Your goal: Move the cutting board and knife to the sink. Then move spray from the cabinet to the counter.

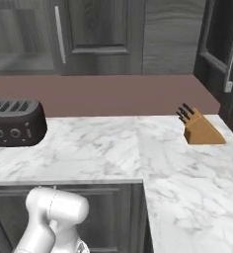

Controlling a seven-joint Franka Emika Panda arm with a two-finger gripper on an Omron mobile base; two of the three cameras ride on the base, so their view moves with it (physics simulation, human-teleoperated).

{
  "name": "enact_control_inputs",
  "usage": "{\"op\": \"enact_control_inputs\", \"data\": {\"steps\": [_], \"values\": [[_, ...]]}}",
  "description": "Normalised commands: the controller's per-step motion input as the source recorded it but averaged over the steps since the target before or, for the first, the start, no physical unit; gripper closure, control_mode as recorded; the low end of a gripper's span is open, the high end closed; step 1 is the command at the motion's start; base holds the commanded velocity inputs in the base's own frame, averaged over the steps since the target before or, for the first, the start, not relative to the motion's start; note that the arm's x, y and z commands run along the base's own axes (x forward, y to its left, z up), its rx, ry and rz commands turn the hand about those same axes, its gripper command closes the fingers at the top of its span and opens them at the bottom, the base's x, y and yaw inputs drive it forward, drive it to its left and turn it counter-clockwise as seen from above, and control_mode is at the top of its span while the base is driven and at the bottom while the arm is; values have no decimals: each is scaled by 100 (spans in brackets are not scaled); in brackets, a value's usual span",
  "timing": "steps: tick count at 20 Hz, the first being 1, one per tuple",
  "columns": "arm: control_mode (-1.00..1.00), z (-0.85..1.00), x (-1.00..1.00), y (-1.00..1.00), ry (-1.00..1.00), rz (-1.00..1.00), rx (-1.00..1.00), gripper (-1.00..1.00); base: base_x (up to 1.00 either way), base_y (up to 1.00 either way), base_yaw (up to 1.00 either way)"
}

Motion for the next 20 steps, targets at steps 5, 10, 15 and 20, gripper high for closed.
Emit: {"op": "enact_control_inputs", "data": {"steps": [5,10,15,20], "values": [[100,0,0,0,0,0,0,-100,64,95,3],[100,0,0,0,0,0,0,-100,18,94,2],[100,0,0,0,0,0,0,-100,-24,37,0],[100,0,0,0,0,0,0,-100,-15,19,0]]}}
